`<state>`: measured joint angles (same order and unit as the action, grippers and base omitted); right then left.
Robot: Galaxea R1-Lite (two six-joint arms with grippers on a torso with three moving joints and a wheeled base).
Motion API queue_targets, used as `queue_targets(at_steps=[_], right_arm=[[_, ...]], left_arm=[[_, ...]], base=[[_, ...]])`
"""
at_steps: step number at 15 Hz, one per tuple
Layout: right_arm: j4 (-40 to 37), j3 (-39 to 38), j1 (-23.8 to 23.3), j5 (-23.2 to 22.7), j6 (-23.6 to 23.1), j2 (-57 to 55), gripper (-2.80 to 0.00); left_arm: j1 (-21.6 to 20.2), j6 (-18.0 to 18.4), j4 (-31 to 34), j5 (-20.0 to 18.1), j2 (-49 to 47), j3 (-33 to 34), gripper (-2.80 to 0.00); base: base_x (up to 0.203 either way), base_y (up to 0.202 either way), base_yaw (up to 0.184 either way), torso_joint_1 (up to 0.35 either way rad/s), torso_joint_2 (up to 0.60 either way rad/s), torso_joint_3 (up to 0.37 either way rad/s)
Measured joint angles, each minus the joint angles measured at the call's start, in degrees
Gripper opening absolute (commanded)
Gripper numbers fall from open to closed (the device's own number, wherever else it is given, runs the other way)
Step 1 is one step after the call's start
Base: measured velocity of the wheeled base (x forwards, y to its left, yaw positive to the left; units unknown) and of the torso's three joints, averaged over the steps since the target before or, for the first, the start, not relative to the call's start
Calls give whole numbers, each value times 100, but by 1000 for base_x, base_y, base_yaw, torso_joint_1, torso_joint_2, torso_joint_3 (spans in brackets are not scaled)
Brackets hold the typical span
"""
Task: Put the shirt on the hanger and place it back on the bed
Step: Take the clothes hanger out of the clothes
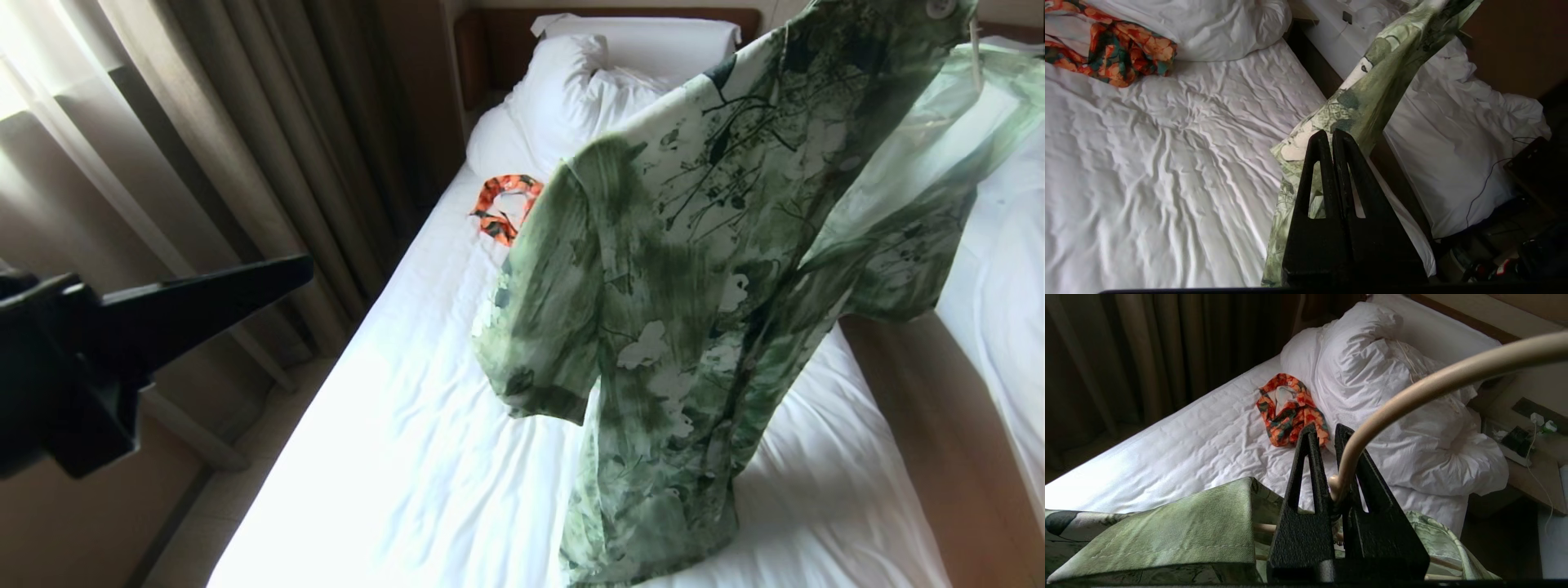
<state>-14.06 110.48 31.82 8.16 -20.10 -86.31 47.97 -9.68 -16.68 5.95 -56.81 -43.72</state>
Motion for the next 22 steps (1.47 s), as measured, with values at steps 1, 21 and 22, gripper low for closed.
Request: queue_targets(at_steps=[1, 21, 22], right_arm=[[128, 57, -53, 3, 27, -81, -280], [938, 193, -1094, -772, 26, -876, -280], [949, 193, -1096, -772, 27, -888, -280]], left_arm=[[24, -2, 0, -16, -105, -83, -280], [-915, 159, -2247, -1568, -3587, -1246, 0], [-878, 156, -2335, -1566, -3732, -1361, 0]], base=[[0, 0, 0, 0, 0, 0], [0, 0, 0, 0, 0, 0], [0, 0, 0, 0, 0, 0]])
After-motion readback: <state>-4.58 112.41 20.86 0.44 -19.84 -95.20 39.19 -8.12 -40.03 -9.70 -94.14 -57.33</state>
